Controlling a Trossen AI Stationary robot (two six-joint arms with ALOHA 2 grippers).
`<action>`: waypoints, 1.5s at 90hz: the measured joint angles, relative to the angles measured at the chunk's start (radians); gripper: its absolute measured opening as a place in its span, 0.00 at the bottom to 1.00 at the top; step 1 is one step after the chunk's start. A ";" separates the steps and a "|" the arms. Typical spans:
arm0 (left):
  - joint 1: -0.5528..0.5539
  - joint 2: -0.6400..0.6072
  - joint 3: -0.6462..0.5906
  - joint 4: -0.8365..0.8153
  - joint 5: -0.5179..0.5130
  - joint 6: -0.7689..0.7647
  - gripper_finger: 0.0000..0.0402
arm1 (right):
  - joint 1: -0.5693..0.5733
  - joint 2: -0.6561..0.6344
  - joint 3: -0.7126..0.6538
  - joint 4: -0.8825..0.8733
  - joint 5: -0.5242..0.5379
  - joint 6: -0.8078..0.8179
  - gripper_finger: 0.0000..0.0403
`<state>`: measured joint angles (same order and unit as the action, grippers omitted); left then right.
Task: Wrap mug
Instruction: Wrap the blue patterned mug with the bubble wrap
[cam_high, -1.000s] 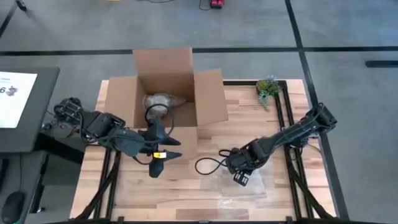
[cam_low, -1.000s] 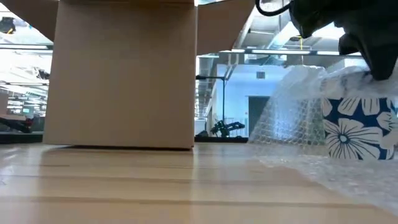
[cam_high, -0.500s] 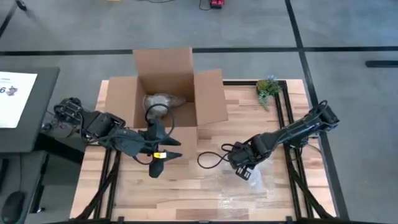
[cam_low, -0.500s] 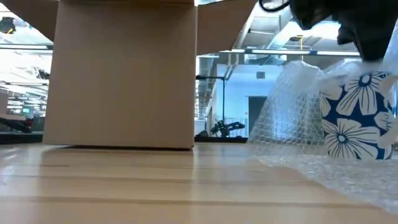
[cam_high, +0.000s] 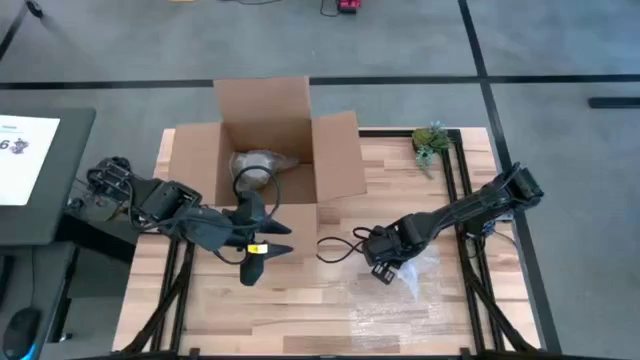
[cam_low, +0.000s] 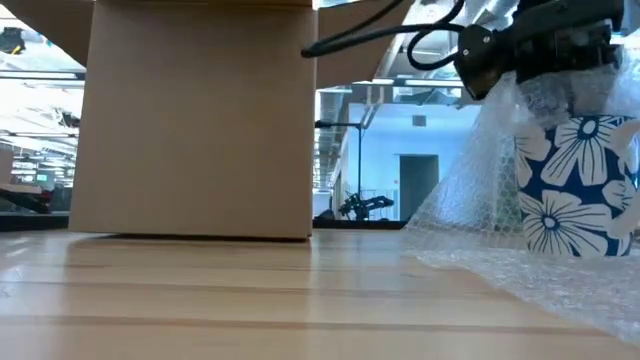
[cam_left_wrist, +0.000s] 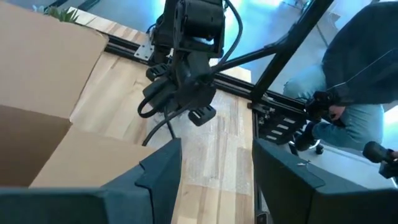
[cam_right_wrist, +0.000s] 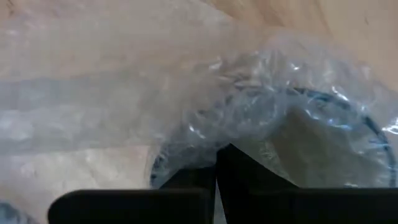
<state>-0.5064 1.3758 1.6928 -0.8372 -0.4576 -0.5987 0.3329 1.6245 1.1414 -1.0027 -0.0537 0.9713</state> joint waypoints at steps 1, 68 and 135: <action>0.000 0.000 0.000 0.002 0.000 0.000 0.44 | -0.001 0.000 0.003 -0.005 -0.001 0.000 0.00; 0.000 0.000 0.000 0.024 0.001 0.015 0.44 | 0.015 0.000 0.153 -0.164 -0.007 0.005 0.00; 0.000 0.000 0.000 0.024 0.004 0.014 0.44 | 0.001 -0.065 0.291 -0.399 -0.002 0.069 0.00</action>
<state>-0.5064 1.3758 1.6928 -0.8135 -0.4538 -0.5842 0.3340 1.5597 1.4322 -1.4021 -0.0553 1.0398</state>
